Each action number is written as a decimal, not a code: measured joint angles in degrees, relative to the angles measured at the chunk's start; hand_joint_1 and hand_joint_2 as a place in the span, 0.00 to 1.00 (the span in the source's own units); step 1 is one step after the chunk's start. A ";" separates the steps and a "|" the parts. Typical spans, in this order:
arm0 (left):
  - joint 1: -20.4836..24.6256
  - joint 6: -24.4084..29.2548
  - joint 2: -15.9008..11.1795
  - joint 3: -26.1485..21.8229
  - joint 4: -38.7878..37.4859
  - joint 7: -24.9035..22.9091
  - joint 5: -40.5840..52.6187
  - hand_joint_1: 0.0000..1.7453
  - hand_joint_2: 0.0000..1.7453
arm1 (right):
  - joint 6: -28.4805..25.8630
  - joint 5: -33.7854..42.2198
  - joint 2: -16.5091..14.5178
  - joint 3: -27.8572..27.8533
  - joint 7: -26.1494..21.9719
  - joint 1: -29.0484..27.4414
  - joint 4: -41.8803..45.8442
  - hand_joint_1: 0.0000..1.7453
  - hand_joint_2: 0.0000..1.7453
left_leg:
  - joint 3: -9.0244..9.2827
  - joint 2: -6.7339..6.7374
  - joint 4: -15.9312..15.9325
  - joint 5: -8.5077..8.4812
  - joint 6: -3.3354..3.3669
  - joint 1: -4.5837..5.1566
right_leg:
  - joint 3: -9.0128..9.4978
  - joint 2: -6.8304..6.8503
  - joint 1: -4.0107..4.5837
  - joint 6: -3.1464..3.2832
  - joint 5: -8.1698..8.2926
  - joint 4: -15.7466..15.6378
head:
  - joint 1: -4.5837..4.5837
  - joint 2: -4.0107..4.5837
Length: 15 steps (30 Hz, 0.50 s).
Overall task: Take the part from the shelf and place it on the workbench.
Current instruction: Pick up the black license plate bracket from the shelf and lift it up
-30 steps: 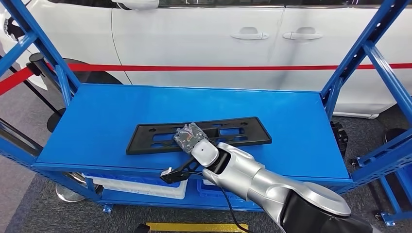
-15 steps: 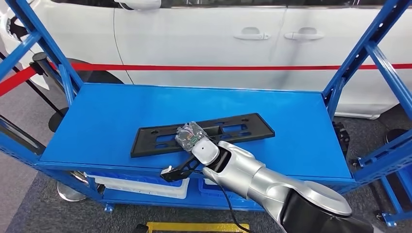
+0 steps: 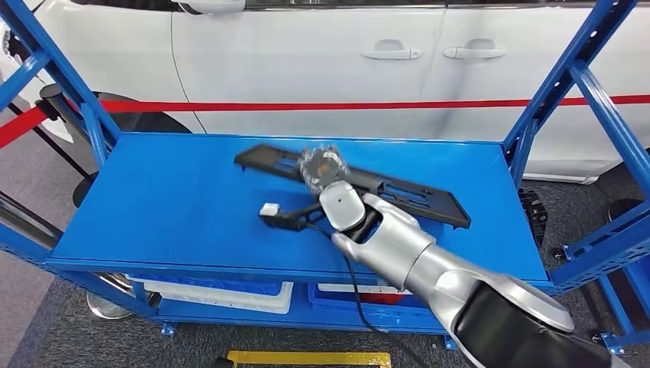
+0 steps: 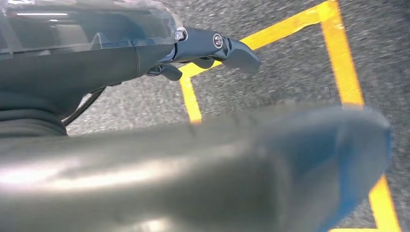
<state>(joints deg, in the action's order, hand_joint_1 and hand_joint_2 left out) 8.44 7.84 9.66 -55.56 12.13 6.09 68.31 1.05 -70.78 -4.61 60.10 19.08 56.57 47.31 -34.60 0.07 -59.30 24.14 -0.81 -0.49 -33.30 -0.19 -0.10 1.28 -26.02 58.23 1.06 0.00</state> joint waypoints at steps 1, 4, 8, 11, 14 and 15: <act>-0.04 0.01 0.03 0.00 0.00 0.52 -0.14 0.00 1.00 | -0.11 -1.72 0.52 -2.13 0.28 1.05 1.59 1.00 1.00 | 0.15 -0.04 0.77 0.14 0.23 0.13 | -0.38 -0.05 0.06 -0.26 0.00 0.15 | -0.01 0.00; -0.36 0.12 0.27 0.00 0.00 1.86 -0.62 0.00 1.00 | -0.63 -6.58 2.17 -8.71 0.30 3.28 7.77 1.00 1.00 | -0.03 -0.10 1.36 0.10 1.02 -0.06 | -1.13 -0.03 -0.02 -1.21 -0.46 0.90 | -0.04 0.00; -0.47 0.33 0.98 0.00 0.00 2.78 -0.86 0.00 1.00 | -4.50 -11.42 3.87 -16.28 -0.25 4.01 16.77 0.99 1.00 | 0.16 -0.21 1.66 0.06 1.90 -0.29 | -6.77 0.02 -0.29 -2.21 -5.85 12.12 | -0.10 -0.01; -0.78 0.54 1.44 0.00 0.00 3.11 -0.93 0.00 1.00 | -9.50 -14.83 4.84 -20.54 -1.26 2.60 23.69 1.00 1.00 | 0.42 -0.40 1.48 0.46 1.93 -0.31 | -9.54 0.04 -0.72 -2.52 -4.66 15.37 | -0.10 0.00; -0.87 0.80 1.90 0.02 0.00 3.24 -0.92 0.00 1.00 | -11.90 -16.01 5.27 -23.20 -1.92 2.26 28.25 1.00 1.00 | 0.61 -0.47 0.74 1.38 1.27 -0.24 | -5.71 0.08 -0.96 -2.46 1.20 5.25 | -0.09 0.00; -0.81 0.86 2.00 0.03 0.00 3.25 -0.92 0.00 1.00 | -12.53 -16.25 5.40 -23.73 -2.14 2.05 29.53 1.00 1.00 | 0.56 -0.48 0.55 1.61 0.96 -0.15 | -4.77 0.07 -0.92 -2.28 1.90 2.93 | -0.06 -0.01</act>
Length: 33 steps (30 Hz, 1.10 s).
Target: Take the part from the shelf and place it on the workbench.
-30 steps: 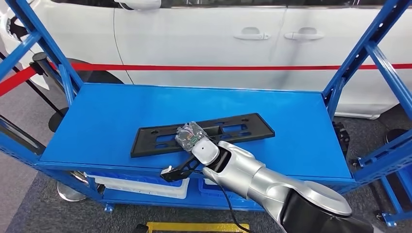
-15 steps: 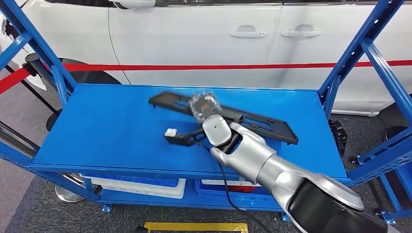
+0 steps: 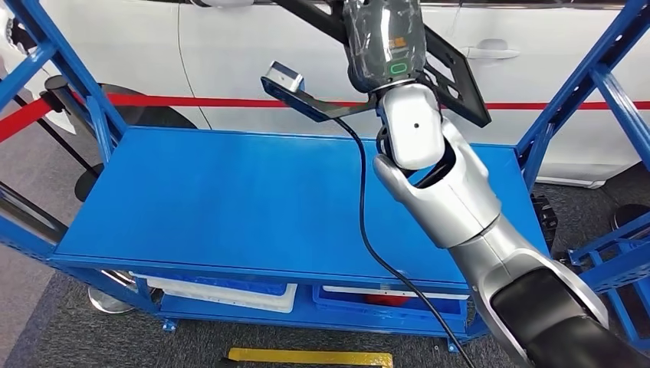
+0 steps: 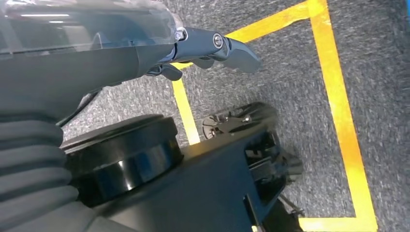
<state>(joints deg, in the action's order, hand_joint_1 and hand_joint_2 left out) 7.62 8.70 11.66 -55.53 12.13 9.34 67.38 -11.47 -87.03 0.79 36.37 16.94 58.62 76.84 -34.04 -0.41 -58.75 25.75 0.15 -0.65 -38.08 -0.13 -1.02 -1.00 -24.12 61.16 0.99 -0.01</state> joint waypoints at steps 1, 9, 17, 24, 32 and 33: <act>0.04 0.05 0.07 0.02 0.00 0.00 0.00 0.00 1.00 | -0.80 -0.27 0.15 -0.43 -0.30 -0.41 1.16 1.00 1.00 | -0.07 -0.01 -0.10 0.15 -0.30 0.09 | 0.42 -0.04 0.12 0.25 -0.03 -1.07 | -0.01 0.00; 0.00 1.60 0.36 0.03 0.00 -0.10 -1.02 0.00 1.00 | -9.39 1.46 0.52 -2.97 -5.13 -5.38 8.62 1.00 1.00 | -6.46 0.13 -14.42 7.50 -1.60 -0.09 | 1.15 -0.11 0.47 2.59 -0.43 -1.63 | 0.04 0.01; 0.20 1.87 0.37 0.01 0.00 -0.29 -1.04 0.00 1.00 | -10.05 2.57 0.53 -3.72 -5.74 -7.06 11.20 1.00 1.00 | -0.38 0.13 -0.37 -0.11 0.80 1.07 | 1.66 -0.18 1.06 2.14 -0.67 -1.60 | 0.06 0.00; 0.20 3.89 0.66 -0.03 0.00 -1.56 -1.45 0.00 1.00 | -22.04 23.87 0.46 -5.16 -16.19 -11.80 14.62 1.00 1.00 | 0.54 0.18 1.71 -1.32 1.51 0.33 | -3.35 -0.13 0.53 0.09 -7.27 9.95 | -0.22 0.00; -0.67 5.55 0.60 -0.03 0.00 -2.36 -1.03 0.00 1.00 | -17.78 67.50 -0.97 -6.70 -36.02 -22.92 21.70 1.00 1.00 | 0.32 -0.01 0.53 -0.25 -0.07 0.36 | 2.59 -0.09 -0.07 0.39 -1.68 -1.58 | -0.19 0.00; -0.71 5.54 0.58 -0.02 0.00 -2.52 -0.87 0.00 1.00 | -14.57 74.12 -1.31 -7.07 -37.99 -24.15 22.53 1.00 1.00 | 0.36 -0.01 0.55 -0.24 -0.33 0.36 | 2.55 -0.14 0.07 0.79 -1.59 -1.62 | -0.18 0.00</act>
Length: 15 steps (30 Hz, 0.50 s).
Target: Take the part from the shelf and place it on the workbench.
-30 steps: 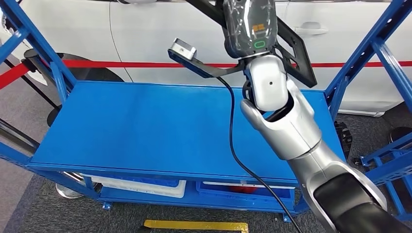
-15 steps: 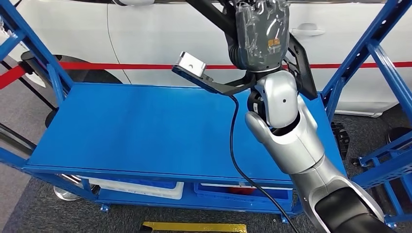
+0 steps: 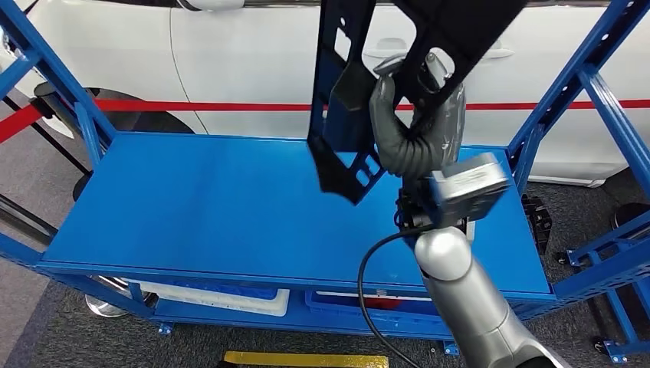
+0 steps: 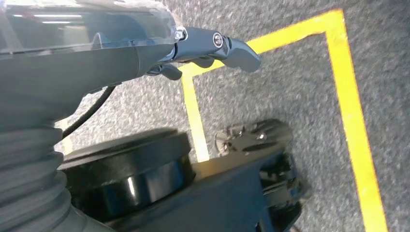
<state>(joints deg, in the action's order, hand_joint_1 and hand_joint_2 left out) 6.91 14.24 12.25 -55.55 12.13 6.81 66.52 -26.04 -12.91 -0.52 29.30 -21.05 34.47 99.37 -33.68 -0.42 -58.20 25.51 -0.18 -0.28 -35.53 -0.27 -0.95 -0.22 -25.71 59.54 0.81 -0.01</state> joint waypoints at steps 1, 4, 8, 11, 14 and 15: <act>-0.03 -0.03 -0.01 0.03 0.00 -0.19 0.19 0.00 1.00 | 3.87 6.53 -0.34 -0.44 -1.44 -1.22 0.80 1.00 1.00 | -0.04 0.02 -0.02 0.13 -0.30 -0.08 | 0.02 0.01 -0.02 0.40 0.04 -0.07 | -0.01 0.01; -0.01 -0.12 -0.03 0.19 0.00 -0.57 0.62 0.00 1.00 | 17.48 23.35 -1.49 -1.66 -3.12 -3.78 2.56 1.00 1.00 | -1.93 0.11 -4.50 3.17 -1.13 -0.33 | 0.15 0.10 -0.14 1.48 0.22 -0.42 | 0.06 0.01; -0.01 -0.14 -0.03 0.23 0.00 -0.91 0.55 0.00 1.00 | 32.81 36.45 -2.88 -3.38 -2.10 -6.23 2.67 1.00 1.00 | -7.29 0.12 -16.19 7.51 -1.32 -0.37 | 0.25 0.18 0.33 1.94 0.09 -0.35 | 0.11 0.01; 0.04 -0.09 -0.04 0.21 0.00 -1.41 0.16 0.00 1.00 | 40.34 41.72 -3.98 -4.64 -1.57 -7.22 2.05 1.00 1.00 | -3.61 0.11 -8.08 2.50 -0.40 -0.18 | 0.53 0.04 0.65 1.97 0.06 -0.29 | 0.10 0.01; 0.17 -0.05 -0.07 0.19 0.00 -1.65 0.00 0.00 1.00 | 44.13 43.42 -4.80 -5.50 -1.44 -7.91 1.64 1.00 1.00 | -0.08 0.09 -0.55 0.15 0.42 0.28 | 0.42 -0.04 0.93 1.72 0.08 -0.16 | 0.07 -0.01; 0.20 -0.05 -0.07 0.19 0.00 -1.68 -0.01 0.00 1.00 | 44.57 43.58 -4.88 -5.59 -1.42 -8.04 1.58 1.00 1.00 | 0.08 0.09 -0.28 0.19 0.43 0.34 | 0.35 -0.05 1.00 1.63 0.10 -0.12 | 0.06 -0.01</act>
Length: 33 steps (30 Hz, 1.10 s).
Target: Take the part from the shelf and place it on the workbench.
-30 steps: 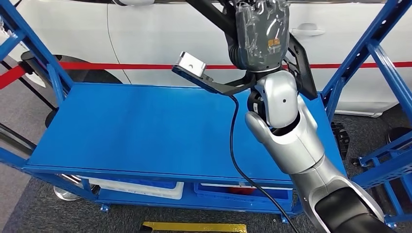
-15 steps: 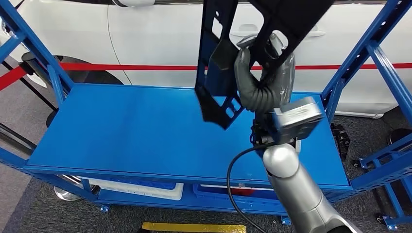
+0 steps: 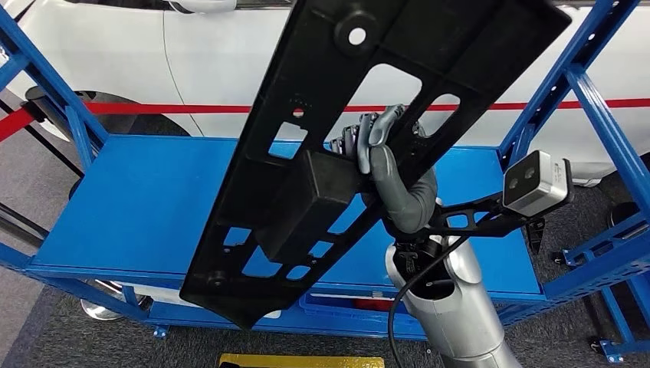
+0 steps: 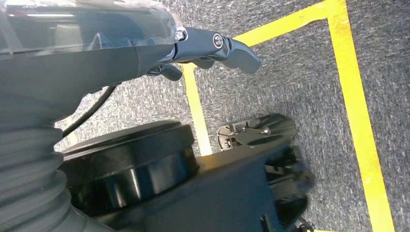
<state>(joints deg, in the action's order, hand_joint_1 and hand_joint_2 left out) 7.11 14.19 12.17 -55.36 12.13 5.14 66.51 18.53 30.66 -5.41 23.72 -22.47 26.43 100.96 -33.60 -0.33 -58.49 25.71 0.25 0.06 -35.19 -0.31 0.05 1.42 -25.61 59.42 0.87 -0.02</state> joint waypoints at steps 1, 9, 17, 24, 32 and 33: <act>0.00 0.00 0.00 0.00 0.00 0.00 0.00 0.00 1.00 | 0.14 0.05 -0.02 -0.03 0.00 -0.05 -0.02 1.00 1.00 | -0.02 0.00 0.01 0.00 -0.01 0.01 | -0.02 0.01 -0.03 -0.03 0.02 -0.01 | 0.01 -0.01; 0.12 -0.22 -0.03 -0.07 0.00 -0.34 -0.05 0.00 1.00 | 6.17 1.55 -0.86 -0.99 0.90 -3.49 -2.20 1.00 1.00 | -0.78 0.19 1.00 -1.78 1.15 -0.20 | -2.95 0.13 -0.66 -1.88 -5.60 8.93 | -0.14 0.02; 0.23 -0.69 -0.06 -0.09 0.00 -0.35 0.08 0.00 1.00 | 9.67 1.22 -1.81 -1.55 1.64 -5.87 -4.13 1.00 1.00 | -2.96 0.35 -0.08 -3.54 -0.61 -0.33 | 4.09 0.12 -1.03 -1.39 -3.46 0.05 | -0.13 0.01; 0.31 -0.92 -0.07 -0.06 0.00 -0.57 0.38 0.00 1.00 | 12.18 0.71 -2.01 -2.12 1.53 -7.25 -5.73 1.00 1.00 | -8.27 0.41 -15.45 7.16 -2.05 -0.69 | 1.01 -0.70 -0.75 0.65 -0.69 -0.17 | -0.09 0.02; 0.54 -0.80 -0.33 0.01 0.00 -0.73 0.62 0.00 1.00 | 13.10 0.21 -2.96 -2.62 1.56 -7.68 -6.98 1.00 1.00 | 3.94 -3.03 0.78 2.35 0.15 0.16 | -1.40 -3.83 -1.04 -0.95 2.20 -0.26 | 0.08 0.02; 0.55 -0.79 -0.31 0.02 0.00 -0.75 0.63 0.00 1.00 | 13.17 0.16 -3.04 -2.71 1.57 -7.72 -7.06 1.00 1.00 | 3.96 -2.54 1.23 1.87 0.42 0.15 | -1.52 -4.08 -1.08 -1.32 2.52 -0.44 | 0.16 0.02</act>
<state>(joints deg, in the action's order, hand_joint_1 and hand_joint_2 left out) 7.66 13.39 11.87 -55.35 12.13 4.39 67.14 31.70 30.82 -8.45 21.01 -20.89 18.70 93.89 -29.64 -2.87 -57.26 27.58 0.67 0.21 -36.71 -4.40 -1.02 0.10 -23.09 58.98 1.03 0.00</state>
